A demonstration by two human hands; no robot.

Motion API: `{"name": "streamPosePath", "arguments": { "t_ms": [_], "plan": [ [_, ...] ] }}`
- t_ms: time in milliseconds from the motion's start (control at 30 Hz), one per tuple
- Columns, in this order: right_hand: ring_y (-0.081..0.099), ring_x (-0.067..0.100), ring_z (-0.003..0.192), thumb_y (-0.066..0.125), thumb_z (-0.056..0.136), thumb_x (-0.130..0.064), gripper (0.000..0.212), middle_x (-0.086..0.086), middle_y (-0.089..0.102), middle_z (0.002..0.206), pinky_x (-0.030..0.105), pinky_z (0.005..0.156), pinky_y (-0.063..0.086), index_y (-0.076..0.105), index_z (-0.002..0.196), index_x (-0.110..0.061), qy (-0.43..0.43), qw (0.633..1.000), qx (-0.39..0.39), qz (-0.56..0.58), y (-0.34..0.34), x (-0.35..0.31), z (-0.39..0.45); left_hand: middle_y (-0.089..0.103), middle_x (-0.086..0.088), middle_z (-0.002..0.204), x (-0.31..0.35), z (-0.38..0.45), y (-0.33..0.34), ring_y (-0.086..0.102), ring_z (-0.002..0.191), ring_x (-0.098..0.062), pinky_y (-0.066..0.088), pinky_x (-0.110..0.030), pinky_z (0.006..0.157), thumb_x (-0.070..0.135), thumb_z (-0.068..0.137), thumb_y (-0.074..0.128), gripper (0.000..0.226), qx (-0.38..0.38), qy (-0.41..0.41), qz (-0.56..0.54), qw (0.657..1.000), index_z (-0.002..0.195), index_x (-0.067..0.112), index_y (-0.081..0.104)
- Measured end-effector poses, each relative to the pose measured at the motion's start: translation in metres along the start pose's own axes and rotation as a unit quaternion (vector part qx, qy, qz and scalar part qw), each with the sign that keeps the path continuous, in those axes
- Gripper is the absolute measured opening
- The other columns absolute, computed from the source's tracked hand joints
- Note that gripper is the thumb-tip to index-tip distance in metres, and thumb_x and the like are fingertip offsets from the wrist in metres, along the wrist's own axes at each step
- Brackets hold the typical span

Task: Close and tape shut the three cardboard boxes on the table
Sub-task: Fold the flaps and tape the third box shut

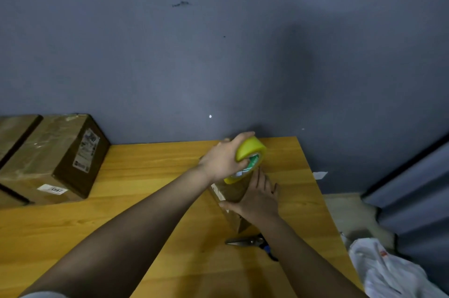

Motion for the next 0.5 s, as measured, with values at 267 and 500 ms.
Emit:
{"name": "streamPosePath", "arguments": {
  "t_ms": [267,500],
  "plan": [
    [0.023,0.029,0.137,0.05,0.067,-0.086,0.123,0.008,0.017,0.153,0.043,0.111,0.024,0.001,0.152,-0.011,0.001,0.999,0.037,-0.017,-0.003,-0.004,-0.004,0.06,-0.013,0.117,0.014,-0.003,-0.01,0.058,0.105,-0.031,0.045,-0.033,0.078,0.04,0.087,0.059,0.067,0.003,0.029,0.068,0.997,0.146,0.032,0.028],
    [0.023,0.028,0.137,0.049,0.066,-0.087,0.124,0.006,0.019,0.152,0.043,0.11,0.024,0.0,0.152,-0.012,0.014,0.999,0.039,0.019,-0.008,0.0,-0.002,0.059,-0.01,0.126,0.014,-0.001,-0.018,0.055,0.114,-0.03,0.046,-0.034,0.083,0.044,0.088,0.057,0.065,-0.035,0.033,0.134,0.99,0.146,0.033,0.028]
  ]
}}
Point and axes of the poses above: each hand's wrist, its own z-axis towards the middle knuckle, its own y-axis out of the palm, x = y × z, the point moved 8 cm from there along z, towards the middle knuckle
